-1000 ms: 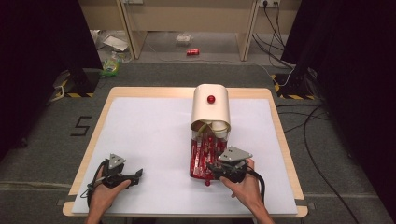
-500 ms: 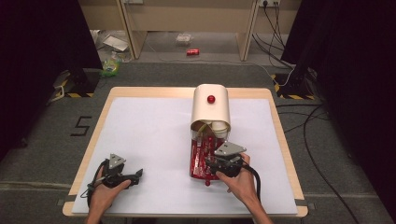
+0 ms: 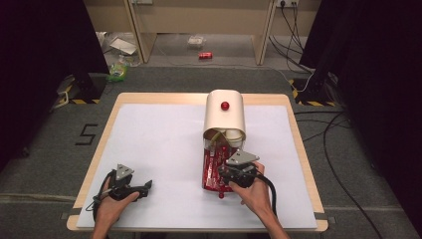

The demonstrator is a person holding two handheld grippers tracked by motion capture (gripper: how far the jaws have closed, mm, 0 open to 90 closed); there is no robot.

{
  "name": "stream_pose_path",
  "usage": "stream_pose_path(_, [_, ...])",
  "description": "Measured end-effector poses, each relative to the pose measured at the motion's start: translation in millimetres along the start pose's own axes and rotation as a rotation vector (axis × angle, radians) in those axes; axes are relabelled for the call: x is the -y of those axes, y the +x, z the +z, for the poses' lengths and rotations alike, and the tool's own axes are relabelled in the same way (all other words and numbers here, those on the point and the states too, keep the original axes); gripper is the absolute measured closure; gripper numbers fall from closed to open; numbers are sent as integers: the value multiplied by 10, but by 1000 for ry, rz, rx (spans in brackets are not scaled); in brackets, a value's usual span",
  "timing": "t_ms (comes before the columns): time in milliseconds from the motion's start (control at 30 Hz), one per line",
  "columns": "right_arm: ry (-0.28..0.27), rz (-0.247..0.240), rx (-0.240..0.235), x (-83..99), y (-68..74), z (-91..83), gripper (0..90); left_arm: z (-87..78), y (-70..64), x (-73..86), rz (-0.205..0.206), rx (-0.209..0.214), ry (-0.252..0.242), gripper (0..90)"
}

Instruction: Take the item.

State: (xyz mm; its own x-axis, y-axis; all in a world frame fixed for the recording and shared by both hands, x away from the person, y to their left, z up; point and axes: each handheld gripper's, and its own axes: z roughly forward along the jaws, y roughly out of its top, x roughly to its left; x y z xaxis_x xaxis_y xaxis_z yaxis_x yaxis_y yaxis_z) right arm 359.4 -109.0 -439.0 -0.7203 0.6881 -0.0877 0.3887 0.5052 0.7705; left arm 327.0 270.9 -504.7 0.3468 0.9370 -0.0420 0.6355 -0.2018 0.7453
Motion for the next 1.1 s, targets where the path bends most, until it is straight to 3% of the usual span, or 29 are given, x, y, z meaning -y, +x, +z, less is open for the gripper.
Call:
stream_pose_path(367, [39, -9, 34, 1, 46, 16, 618, -1, 0, 0, 0, 0, 0, 112])
stream_pose_path(733, [70, -15, 87, -27, 127, 140, 548, 0, -4, 1, 1, -3, -1, 112])
stream_pose_path(900, [66, -7, 85, -18, 121, 150, 548, 0, -3, 0, 1, -2, 0, 112])
stream_pose_path(1033, [60, -34, 85, -4, 131, 161, 532, 0, -4, 1, 1, -3, -1, 112])
stream_pose_path(1100, [54, -40, 85, 12, 123, 151, 574, -1, -4, 0, 1, -2, 0, 112])
